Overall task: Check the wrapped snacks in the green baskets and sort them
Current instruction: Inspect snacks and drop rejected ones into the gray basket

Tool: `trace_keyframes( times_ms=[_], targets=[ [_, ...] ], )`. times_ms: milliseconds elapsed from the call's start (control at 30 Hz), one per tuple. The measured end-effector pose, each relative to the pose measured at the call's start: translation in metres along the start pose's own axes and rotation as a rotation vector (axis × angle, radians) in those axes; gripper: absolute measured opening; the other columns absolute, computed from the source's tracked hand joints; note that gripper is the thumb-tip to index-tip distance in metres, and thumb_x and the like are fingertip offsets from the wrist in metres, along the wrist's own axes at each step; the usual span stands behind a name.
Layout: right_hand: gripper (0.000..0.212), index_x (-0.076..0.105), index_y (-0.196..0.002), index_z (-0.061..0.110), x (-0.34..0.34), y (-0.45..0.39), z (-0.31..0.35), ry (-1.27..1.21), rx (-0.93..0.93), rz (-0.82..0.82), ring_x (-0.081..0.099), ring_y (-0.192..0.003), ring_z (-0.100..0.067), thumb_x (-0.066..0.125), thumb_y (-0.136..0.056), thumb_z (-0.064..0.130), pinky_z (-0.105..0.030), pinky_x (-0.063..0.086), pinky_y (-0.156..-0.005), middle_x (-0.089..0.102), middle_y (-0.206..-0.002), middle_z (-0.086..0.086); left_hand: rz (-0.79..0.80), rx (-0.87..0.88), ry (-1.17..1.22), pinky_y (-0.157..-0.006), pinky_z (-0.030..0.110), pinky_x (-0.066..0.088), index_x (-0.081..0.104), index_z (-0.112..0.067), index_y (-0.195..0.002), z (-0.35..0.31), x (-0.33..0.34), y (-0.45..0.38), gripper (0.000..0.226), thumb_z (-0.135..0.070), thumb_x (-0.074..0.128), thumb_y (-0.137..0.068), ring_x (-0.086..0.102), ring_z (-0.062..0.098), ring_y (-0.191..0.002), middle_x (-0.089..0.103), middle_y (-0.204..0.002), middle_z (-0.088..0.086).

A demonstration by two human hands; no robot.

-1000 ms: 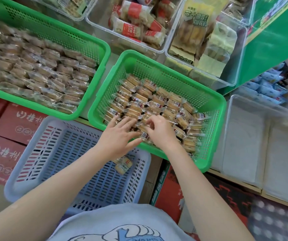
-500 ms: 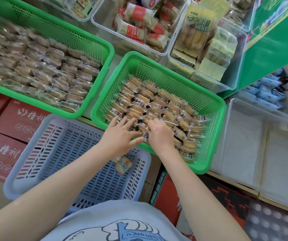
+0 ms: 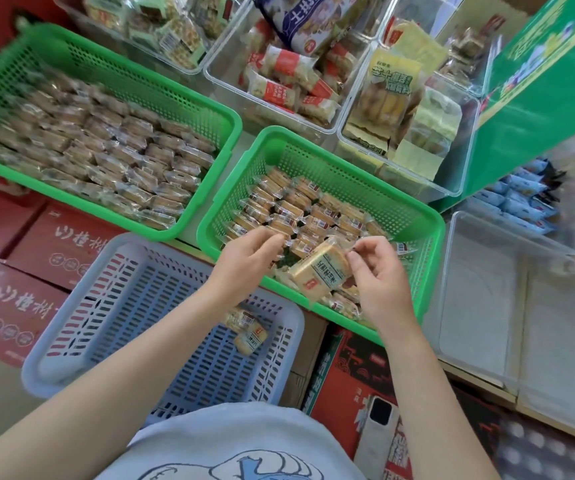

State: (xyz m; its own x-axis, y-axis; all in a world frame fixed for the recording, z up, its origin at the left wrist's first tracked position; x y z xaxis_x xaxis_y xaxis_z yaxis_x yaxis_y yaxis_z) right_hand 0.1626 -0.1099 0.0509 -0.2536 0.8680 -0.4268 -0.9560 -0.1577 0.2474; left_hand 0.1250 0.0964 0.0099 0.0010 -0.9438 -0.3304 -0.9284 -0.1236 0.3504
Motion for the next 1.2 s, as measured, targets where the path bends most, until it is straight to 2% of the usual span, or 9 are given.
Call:
trace_keyframes(
  times_ms=[67,167,267,400,533,767,867,1033,1200],
  targets=[
    [0.008,0.055,-0.096,0.017,0.007,0.006,0.006,-0.037,0.025,0.081,0.064,-0.074,-0.024,0.054,-0.102,0.011,-0.043,0.057,-0.062,0.063,-0.085,-0.009,0.145,-0.040,0.178,-0.075,0.022,0.052,0.065,-0.027,-0.116,-0.017,0.004,0.011,0.039,-0.055,0.058,-0.090,0.069,0.006,-0.093,0.072,-0.102,-0.011],
    [0.010,0.056,-0.094,0.020,0.018,0.018,0.013,-0.016,-0.016,0.208,0.058,-0.070,-0.033,0.055,-0.102,0.015,-0.055,0.053,-0.064,0.059,-0.083,-0.014,0.209,-0.062,0.227,-0.077,0.038,0.058,0.070,-0.029,-0.113,-0.026,0.009,0.026,0.043,-0.057,0.067,-0.080,0.072,0.021,-0.091,0.076,-0.099,-0.001],
    [0.009,0.058,-0.093,0.019,0.021,0.030,0.017,-0.010,-0.026,0.251,0.052,-0.069,-0.025,0.055,-0.102,0.016,-0.047,0.051,-0.067,0.058,-0.083,-0.014,0.188,-0.166,0.383,-0.075,0.043,0.059,0.073,-0.020,-0.096,-0.022,0.008,0.035,0.029,-0.043,0.082,-0.080,0.073,0.025,-0.083,0.075,-0.091,0.003],
    [0.011,0.059,-0.089,0.020,0.018,0.044,0.018,0.009,-0.051,0.214,0.048,-0.067,-0.007,0.058,-0.100,0.020,-0.030,0.043,-0.066,0.057,-0.079,0.002,0.230,-0.271,0.589,-0.049,0.020,0.049,0.063,-0.005,-0.094,-0.027,0.015,0.047,0.007,-0.004,0.069,-0.090,0.065,0.013,-0.060,0.068,-0.078,0.005],
    [0.008,0.064,-0.087,0.018,0.008,0.053,0.020,-0.005,-0.086,0.093,0.052,-0.065,-0.001,0.069,-0.094,0.017,-0.018,0.046,-0.062,0.061,-0.076,0.006,0.226,-0.268,0.666,-0.072,0.038,0.057,0.063,-0.004,-0.087,-0.030,0.016,0.055,0.013,-0.009,0.074,-0.082,0.069,0.024,-0.077,0.071,-0.081,0.009],
    [0.013,0.070,-0.078,0.018,-0.009,0.068,0.021,-0.085,-0.125,0.067,0.058,-0.067,-0.008,0.077,-0.086,0.009,-0.022,0.049,-0.063,0.068,-0.074,0.001,0.129,-0.007,0.319,-0.079,0.047,0.061,0.076,-0.017,-0.078,-0.038,0.003,0.073,0.007,-0.014,0.082,-0.081,0.075,0.033,-0.085,0.077,-0.086,0.011],
    [0.004,0.068,-0.096,0.021,-0.003,0.073,0.018,-0.220,-0.009,0.005,0.064,-0.077,-0.015,0.070,-0.093,0.021,-0.031,0.054,-0.071,0.070,-0.086,-0.002,0.042,0.049,0.221,-0.073,0.046,0.063,0.074,-0.012,-0.080,-0.047,0.002,0.075,0.007,-0.014,0.080,-0.084,0.075,0.031,-0.082,0.077,-0.082,0.008],
    [0.030,0.057,-0.120,0.018,0.009,0.085,0.010,-0.329,0.218,0.199,0.072,-0.088,-0.021,0.068,-0.095,0.028,-0.043,0.061,-0.078,0.073,-0.104,-0.008,-0.151,-0.100,0.462,-0.067,0.032,0.062,0.058,-0.002,-0.084,-0.042,0.007,0.080,0.017,-0.009,0.069,-0.094,0.076,0.026,-0.081,0.074,-0.086,0.014],
    [0.023,0.062,-0.116,0.016,-0.002,0.088,0.006,-0.406,0.191,0.096,0.069,-0.089,-0.018,0.068,-0.093,0.016,-0.036,0.053,-0.075,0.074,-0.106,-0.007,0.164,-0.266,0.761,-0.061,0.038,0.062,0.051,-0.007,-0.097,-0.036,0.011,0.082,0.007,-0.012,0.053,-0.101,0.071,0.030,-0.076,0.069,-0.094,0.018]
  ],
)
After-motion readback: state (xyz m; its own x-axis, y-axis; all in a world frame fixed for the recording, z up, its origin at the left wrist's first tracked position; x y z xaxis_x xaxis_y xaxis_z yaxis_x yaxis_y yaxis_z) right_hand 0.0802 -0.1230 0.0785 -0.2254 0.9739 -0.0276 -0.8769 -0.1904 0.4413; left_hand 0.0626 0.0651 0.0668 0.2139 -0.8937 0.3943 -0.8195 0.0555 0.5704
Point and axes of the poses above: each hand's wrist, its own y-axis away from the middle knuckle, its own x-axis out of the palm, z = x × y, the point moved 3 cm from there along -y, towards the middle knuckle
